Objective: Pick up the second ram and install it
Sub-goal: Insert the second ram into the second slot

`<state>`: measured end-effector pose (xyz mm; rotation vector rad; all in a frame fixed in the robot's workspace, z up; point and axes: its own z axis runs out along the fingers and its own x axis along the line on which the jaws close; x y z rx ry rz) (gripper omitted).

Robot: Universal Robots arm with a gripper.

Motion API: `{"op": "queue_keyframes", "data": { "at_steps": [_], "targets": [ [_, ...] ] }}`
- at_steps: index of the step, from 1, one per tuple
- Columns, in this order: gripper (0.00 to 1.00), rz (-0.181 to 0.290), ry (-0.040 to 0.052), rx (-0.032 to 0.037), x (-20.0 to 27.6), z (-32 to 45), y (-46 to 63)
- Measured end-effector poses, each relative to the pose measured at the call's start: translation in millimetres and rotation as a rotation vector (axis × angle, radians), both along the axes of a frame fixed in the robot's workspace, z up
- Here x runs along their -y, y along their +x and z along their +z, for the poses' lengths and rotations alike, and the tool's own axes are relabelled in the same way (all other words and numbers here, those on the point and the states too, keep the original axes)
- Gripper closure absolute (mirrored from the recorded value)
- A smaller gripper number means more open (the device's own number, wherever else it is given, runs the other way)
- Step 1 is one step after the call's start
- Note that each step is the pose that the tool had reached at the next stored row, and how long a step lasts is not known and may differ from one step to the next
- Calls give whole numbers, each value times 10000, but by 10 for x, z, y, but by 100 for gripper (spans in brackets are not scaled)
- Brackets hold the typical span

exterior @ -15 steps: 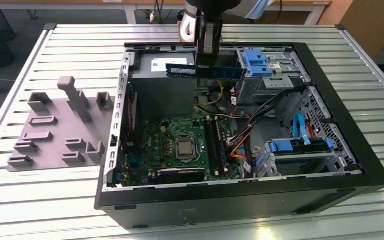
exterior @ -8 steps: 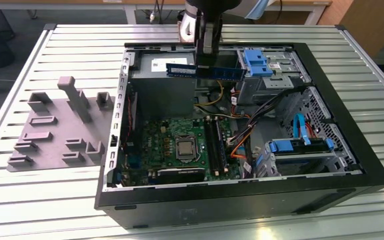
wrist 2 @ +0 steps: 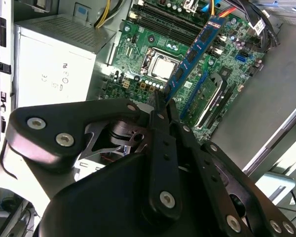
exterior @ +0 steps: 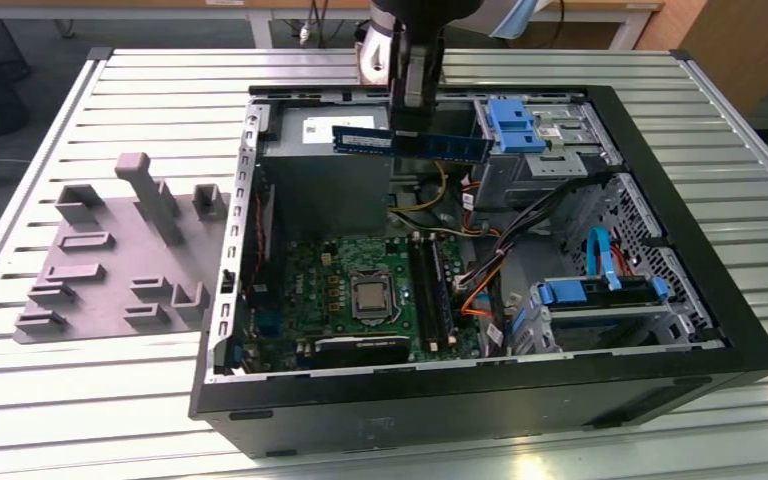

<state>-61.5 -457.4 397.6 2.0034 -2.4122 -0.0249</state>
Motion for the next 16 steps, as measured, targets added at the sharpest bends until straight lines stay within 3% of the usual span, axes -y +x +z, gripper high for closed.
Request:
{"op": "queue_keyframes", "data": {
  "at_steps": [6, 16],
  "targets": [
    [86, -443, -9, 0, 0, -3, 0],
    [86, -1892, -26, 0, 0, -14, 0]
  ]
}}
